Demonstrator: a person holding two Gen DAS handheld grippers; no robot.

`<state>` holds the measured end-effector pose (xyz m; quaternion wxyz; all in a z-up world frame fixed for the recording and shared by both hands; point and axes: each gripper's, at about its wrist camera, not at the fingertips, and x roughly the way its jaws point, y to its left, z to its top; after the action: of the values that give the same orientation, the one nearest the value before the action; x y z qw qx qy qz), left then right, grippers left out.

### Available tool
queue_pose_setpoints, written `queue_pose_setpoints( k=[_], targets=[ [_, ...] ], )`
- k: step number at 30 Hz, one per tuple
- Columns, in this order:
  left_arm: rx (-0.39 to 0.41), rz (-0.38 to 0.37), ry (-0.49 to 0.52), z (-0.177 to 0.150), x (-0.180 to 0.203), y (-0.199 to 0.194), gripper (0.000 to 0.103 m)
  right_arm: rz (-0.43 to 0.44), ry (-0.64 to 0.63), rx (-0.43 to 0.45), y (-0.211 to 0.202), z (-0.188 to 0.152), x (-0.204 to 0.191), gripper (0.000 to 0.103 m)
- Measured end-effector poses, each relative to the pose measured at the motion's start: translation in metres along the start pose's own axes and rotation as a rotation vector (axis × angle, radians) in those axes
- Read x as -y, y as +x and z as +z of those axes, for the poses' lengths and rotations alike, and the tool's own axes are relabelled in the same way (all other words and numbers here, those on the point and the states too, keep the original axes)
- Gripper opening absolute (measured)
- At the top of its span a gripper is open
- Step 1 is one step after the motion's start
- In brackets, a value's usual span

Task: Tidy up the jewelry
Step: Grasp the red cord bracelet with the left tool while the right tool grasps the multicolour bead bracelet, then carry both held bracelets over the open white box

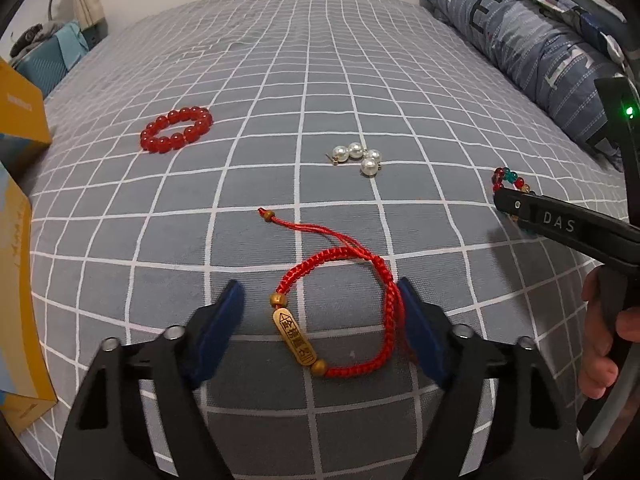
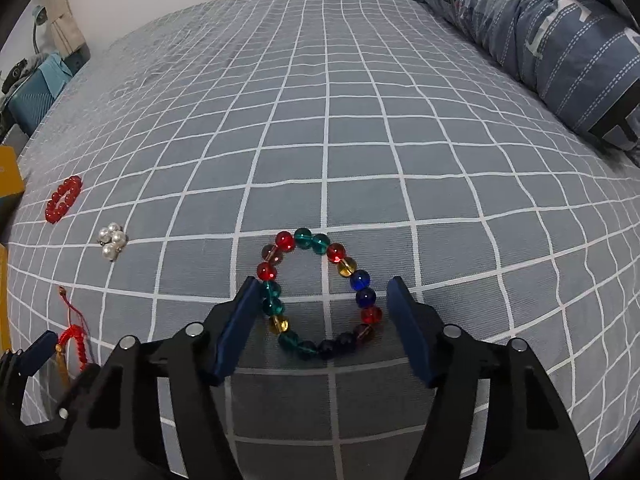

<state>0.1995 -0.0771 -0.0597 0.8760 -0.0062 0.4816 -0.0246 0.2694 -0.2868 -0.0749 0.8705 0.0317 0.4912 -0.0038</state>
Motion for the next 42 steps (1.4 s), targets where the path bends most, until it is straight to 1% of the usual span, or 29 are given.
queue_pose_setpoints(
  k=[4, 6, 9, 11, 14, 16, 21, 31, 42],
  targets=[
    [-0.004, -0.008, 0.006, 0.000, -0.002, -0.001, 0.054, -0.007, 0.014, 0.014, -0.001, -0.001, 0.001, 0.045],
    [-0.005, -0.011, 0.003, 0.001, -0.003, -0.002, 0.050, -0.011, 0.016, 0.018, -0.001, -0.001, 0.001, 0.041],
    [-0.008, -0.018, 0.001, 0.001, -0.004, -0.002, 0.043, -0.019, 0.022, 0.024, -0.001, 0.000, 0.003, 0.031],
    [-0.007, -0.021, 0.003, 0.002, -0.005, -0.002, 0.040, -0.021, 0.021, 0.028, -0.001, 0.000, 0.002, 0.018],
    [-0.008, -0.022, 0.012, 0.002, -0.005, -0.003, 0.031, -0.025, 0.035, 0.045, -0.002, 0.000, 0.003, 0.018],
    [-0.007, -0.033, 0.015, 0.002, -0.004, -0.004, 0.011, -0.031, 0.035, 0.052, -0.003, 0.000, 0.002, 0.018],
    [-0.002, -0.053, 0.009, 0.001, -0.007, -0.006, 0.010, -0.028, 0.049, 0.063, -0.007, 0.000, 0.003, 0.018],
    [0.037, -0.033, 0.015, 0.004, -0.009, -0.019, 0.010, -0.040, 0.054, 0.087, -0.017, -0.001, 0.002, 0.018],
    [0.081, -0.024, 0.009, 0.007, -0.015, -0.049, 0.010, -0.037, 0.038, 0.135, -0.050, -0.003, -0.005, 0.018]
  ],
)
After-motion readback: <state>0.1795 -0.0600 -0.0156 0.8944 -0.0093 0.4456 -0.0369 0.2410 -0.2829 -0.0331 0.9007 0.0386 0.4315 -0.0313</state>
